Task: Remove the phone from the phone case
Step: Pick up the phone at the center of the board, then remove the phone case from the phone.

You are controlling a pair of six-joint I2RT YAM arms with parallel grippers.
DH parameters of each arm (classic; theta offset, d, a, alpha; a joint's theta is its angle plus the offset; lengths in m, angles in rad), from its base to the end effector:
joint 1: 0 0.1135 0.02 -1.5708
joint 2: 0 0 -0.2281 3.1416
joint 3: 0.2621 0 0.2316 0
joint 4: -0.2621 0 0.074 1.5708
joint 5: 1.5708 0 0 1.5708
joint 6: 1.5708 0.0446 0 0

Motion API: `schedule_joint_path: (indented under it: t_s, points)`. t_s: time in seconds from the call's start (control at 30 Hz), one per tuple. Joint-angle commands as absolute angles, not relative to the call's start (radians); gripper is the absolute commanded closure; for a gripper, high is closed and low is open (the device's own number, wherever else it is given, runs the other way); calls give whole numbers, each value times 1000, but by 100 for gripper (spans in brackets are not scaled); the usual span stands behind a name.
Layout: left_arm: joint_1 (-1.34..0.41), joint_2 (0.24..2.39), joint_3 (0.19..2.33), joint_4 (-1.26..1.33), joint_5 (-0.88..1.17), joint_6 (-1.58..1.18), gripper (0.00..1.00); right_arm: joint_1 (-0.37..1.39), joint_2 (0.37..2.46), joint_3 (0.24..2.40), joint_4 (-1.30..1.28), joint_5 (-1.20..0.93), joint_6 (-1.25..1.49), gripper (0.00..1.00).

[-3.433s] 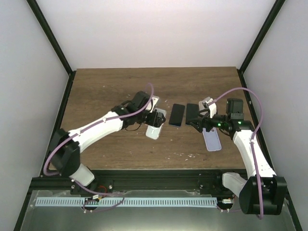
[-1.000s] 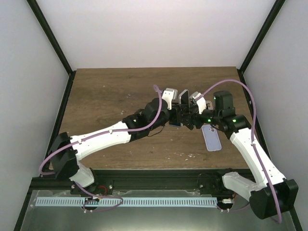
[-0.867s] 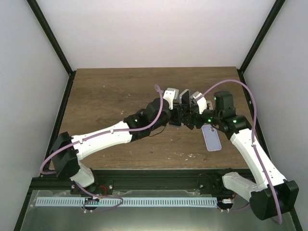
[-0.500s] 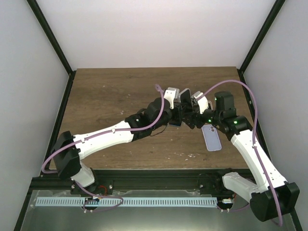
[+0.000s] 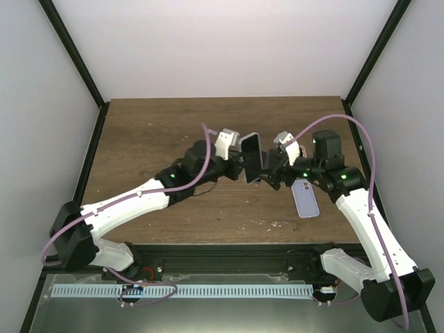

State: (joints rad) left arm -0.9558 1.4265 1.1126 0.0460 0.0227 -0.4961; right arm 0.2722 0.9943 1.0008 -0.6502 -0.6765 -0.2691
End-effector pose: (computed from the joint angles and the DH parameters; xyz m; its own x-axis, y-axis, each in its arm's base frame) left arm 0.1912 -0.2724 0.2958 -0.5290 -0.0759 -0.8452 0.6565 0.5945 -0.4643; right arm 0.1909 0.0823 0.3009 -0.3733 -0.3194 -0.8710 -0.8208 0.5514 0.1496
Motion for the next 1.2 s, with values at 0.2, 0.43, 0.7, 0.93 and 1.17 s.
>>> schedule_joint_path:
  t_s: [0.2,0.43,0.7,0.93,1.17]
  points:
    - [-814,1155,900,42,281,-375,100,279,922,1001,-757,-809,-402,0]
    - [-796,1079,824,91,546,-322,100,278,880,965,-814,-933,-515,2]
    - [-795,1092,843,113,616,-324,100,279,886,965,-881,-1020,-592,9]
    - [-796,1092,844,188,661,-361,100,279,914,966,-928,-1074,-649,22]
    - [-791,1097,848,257,659,-426,100,279,937,982,-985,-1104,-758,32]
